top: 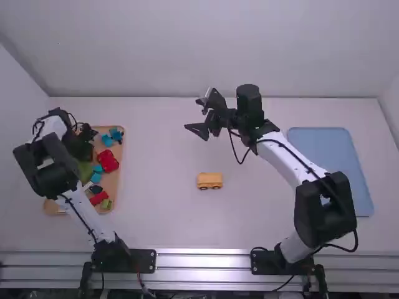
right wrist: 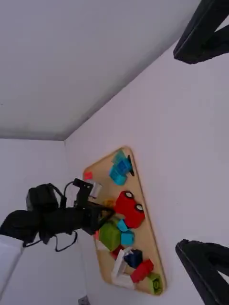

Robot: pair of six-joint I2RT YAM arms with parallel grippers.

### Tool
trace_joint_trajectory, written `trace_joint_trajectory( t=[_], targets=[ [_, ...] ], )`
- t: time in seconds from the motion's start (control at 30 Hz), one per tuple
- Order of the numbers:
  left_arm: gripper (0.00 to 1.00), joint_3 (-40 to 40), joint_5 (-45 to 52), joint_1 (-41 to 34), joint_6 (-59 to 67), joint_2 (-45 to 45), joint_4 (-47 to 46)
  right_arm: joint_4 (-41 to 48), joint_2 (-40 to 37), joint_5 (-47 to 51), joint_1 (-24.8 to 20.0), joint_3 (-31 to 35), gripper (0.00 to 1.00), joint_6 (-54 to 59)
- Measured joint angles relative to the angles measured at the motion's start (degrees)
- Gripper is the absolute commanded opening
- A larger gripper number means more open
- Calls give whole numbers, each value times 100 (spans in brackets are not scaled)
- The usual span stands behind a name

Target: Assemble lego blocks to make yellow taxi

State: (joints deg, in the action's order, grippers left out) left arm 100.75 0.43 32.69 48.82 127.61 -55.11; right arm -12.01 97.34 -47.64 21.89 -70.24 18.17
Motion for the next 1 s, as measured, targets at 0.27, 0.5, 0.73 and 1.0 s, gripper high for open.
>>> trace_joint_trajectory(
  t=[0.27, 0.5, 0.73, 1.0],
  targets=[
    [2, 1139, 94, -76, -1021, -234, -610, 2, 0, 0, -28, 0, 99, -26],
    [2, -306, 313, -557, -1174, -2068, 651, -70, 0, -2, -256, 2, 99, -516],
    [2, -2640, 393, -1904, -852, -4319, 2935, -61, 0, -55, -369, 0, 99, -1130],
    [2, -4411, 450, -4050, -479, -5775, 4970, 785, 0, -417, -490, -4, 100, -1283]
  ],
)
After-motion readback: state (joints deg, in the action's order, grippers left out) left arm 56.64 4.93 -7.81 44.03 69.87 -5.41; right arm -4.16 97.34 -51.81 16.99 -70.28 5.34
